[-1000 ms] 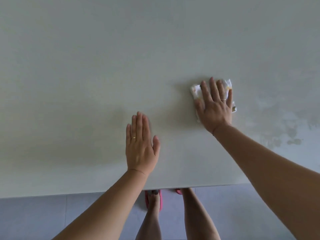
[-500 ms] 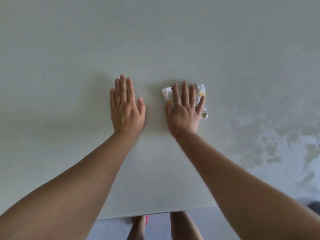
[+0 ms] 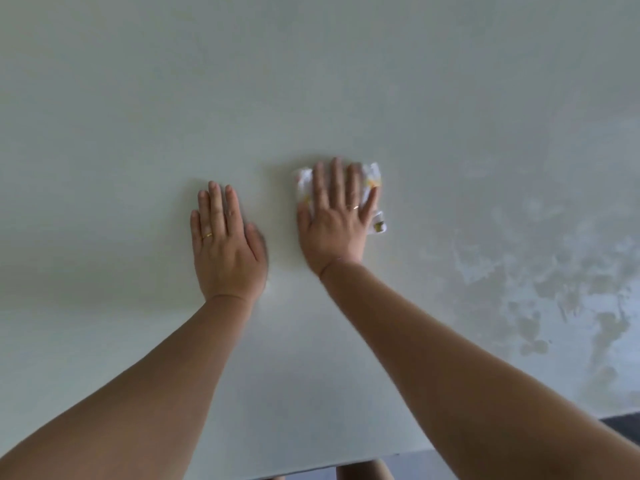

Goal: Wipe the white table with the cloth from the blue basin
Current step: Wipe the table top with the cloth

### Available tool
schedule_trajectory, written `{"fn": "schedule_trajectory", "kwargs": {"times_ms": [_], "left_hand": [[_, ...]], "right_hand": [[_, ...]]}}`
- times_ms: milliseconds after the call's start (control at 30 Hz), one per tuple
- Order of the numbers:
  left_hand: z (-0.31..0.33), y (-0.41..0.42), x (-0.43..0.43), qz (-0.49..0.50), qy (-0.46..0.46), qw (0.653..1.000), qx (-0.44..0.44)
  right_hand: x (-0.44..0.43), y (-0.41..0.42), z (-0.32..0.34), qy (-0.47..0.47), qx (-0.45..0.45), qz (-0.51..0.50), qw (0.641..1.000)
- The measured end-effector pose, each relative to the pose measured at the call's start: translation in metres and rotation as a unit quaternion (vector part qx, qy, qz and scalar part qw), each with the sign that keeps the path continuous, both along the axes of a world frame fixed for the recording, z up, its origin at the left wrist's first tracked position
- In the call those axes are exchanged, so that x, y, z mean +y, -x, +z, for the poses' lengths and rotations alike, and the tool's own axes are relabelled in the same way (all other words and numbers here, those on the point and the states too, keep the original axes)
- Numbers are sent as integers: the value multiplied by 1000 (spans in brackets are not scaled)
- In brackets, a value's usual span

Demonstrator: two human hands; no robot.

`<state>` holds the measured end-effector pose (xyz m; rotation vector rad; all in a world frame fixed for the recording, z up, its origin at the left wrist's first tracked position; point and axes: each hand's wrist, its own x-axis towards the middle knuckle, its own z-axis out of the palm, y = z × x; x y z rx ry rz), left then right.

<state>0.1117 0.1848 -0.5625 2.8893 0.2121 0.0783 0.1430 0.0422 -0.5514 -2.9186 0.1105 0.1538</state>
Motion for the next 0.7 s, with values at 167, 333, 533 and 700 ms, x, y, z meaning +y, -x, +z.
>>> {"fn": "schedule_trajectory", "kwargs": {"times_ms": [167,333,533,700], "left_hand": [[3,-1,0,10,4,1000,11],[3,-1,1,-1,-4,1000,20],[4,-2,0,5,-25,999,45],[7,-2,1,-1,-2,1000,30]], "right_hand": [[-4,5,5,26,7,294,955],[-33,-61,-3,12,6,43,999],[43,-31,2,6,25,157,987],[-19,-97,-3,44,-7,227,973]]}}
